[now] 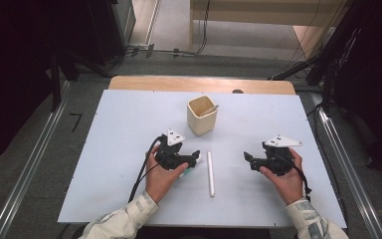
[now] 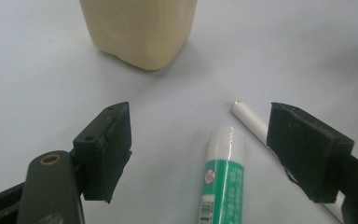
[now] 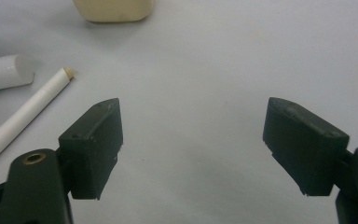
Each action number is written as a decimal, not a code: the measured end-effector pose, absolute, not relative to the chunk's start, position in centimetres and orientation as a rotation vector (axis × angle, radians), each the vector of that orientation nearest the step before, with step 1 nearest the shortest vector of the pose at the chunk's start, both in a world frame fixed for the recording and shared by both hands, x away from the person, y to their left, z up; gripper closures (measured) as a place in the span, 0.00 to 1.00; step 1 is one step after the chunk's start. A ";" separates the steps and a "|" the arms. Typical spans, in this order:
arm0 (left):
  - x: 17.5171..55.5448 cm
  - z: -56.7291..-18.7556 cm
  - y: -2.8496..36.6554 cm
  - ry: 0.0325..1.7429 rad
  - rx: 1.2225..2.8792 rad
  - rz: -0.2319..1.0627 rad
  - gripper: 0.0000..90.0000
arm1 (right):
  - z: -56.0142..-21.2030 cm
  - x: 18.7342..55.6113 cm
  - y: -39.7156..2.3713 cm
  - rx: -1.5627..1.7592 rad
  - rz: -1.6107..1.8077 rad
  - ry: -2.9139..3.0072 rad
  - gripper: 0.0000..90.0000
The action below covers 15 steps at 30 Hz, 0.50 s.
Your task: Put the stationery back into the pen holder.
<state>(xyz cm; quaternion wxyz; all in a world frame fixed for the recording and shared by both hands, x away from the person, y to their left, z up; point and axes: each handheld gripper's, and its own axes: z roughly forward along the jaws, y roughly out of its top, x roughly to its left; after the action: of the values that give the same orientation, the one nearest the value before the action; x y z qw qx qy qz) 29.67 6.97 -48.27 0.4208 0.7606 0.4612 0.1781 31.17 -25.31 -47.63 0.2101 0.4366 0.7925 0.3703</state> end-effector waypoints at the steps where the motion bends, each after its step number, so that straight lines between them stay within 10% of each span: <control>1: 29.5 -48.4 7.0 1.155 1.907 0.440 0.26 | -47.6 31.2 -25.3 1.214 1.030 2.203 0.21; 15: 28.2 -49.7 7.2 1.170 1.958 0.434 0.26 | -47.6 31.2 -25.3 1.216 1.028 2.202 0.21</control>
<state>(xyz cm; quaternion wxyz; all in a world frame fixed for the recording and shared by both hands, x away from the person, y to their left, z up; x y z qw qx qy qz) 28.19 7.19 -49.74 0.3985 0.7734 0.4621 0.1716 31.16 -25.32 -47.62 0.2106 0.4373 0.7923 0.3697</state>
